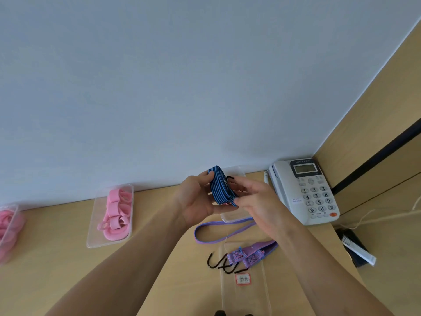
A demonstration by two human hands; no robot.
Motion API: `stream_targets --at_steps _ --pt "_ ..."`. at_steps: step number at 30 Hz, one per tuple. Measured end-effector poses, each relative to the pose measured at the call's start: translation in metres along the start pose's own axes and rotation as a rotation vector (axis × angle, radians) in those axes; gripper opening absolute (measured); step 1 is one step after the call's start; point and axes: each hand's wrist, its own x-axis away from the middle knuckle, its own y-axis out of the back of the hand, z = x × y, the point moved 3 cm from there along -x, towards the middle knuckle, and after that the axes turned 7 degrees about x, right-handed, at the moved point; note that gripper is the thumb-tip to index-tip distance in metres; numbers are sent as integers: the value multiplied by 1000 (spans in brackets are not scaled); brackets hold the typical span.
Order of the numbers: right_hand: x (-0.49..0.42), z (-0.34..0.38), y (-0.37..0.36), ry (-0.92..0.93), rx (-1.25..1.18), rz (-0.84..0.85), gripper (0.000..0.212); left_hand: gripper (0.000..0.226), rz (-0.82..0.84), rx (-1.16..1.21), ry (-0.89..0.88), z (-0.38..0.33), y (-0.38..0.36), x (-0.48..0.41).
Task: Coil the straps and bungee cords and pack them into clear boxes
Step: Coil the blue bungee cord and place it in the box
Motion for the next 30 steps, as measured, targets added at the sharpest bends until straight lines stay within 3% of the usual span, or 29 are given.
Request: stream_targets --at_steps 5,8,13,17,22,26,30 --pt "-16 1 3 54 169 -75 59 28 19 39 9 -8 7 -17" --pt "-22 2 8 80 137 -56 61 42 21 58 49 -12 13 -26" --pt "-32 -1 18 104 261 30 88 44 26 63 96 -13 14 -29" --pt "-38 2 25 213 596 -2 77 42 36 45 90 -15 11 -26" --pt "-36 -2 25 212 343 -71 32 41 14 21 57 -20 6 -23" --pt "-26 -2 27 164 359 -193 27 28 -31 56 -36 -25 2 -17" --pt "-17 2 24 132 363 -209 23 26 -40 91 -112 -26 -5 -12"
